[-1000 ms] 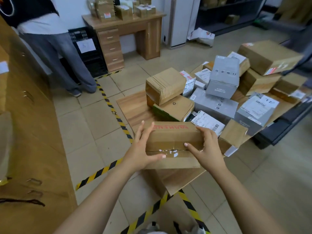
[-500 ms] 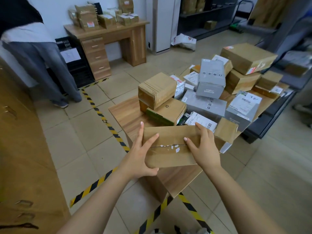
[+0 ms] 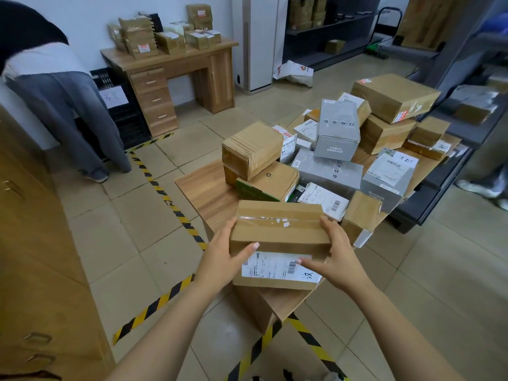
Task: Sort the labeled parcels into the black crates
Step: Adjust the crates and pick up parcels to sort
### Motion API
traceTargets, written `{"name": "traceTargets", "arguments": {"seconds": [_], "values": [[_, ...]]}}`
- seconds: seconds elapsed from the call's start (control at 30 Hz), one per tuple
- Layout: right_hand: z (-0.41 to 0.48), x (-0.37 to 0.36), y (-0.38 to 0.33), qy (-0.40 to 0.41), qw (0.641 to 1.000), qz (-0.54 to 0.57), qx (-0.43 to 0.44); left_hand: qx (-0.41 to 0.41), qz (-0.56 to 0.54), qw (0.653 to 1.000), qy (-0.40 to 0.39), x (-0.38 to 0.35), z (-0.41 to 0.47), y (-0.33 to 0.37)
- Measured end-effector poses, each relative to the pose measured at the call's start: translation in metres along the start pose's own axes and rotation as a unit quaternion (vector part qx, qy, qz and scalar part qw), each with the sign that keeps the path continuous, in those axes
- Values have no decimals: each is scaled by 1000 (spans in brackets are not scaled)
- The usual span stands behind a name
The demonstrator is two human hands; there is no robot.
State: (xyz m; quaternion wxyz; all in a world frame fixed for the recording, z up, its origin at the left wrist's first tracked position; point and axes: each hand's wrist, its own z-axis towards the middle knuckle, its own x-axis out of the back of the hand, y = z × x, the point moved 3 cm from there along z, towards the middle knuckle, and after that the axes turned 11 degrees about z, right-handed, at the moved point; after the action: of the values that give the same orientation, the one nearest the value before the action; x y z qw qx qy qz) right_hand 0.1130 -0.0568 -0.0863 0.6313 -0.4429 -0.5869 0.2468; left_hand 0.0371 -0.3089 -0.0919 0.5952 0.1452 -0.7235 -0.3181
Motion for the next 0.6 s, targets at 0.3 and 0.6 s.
{"name": "traceTargets", "arguments": {"seconds": [0.3, 0.6], "values": [[6, 12, -10, 128, 988, 65, -48, -6, 18, 999, 28, -2, -4, 21], [5, -9, 9, 41, 998, -41, -24, -6, 71, 995, -73, -30, -12, 5]]}}
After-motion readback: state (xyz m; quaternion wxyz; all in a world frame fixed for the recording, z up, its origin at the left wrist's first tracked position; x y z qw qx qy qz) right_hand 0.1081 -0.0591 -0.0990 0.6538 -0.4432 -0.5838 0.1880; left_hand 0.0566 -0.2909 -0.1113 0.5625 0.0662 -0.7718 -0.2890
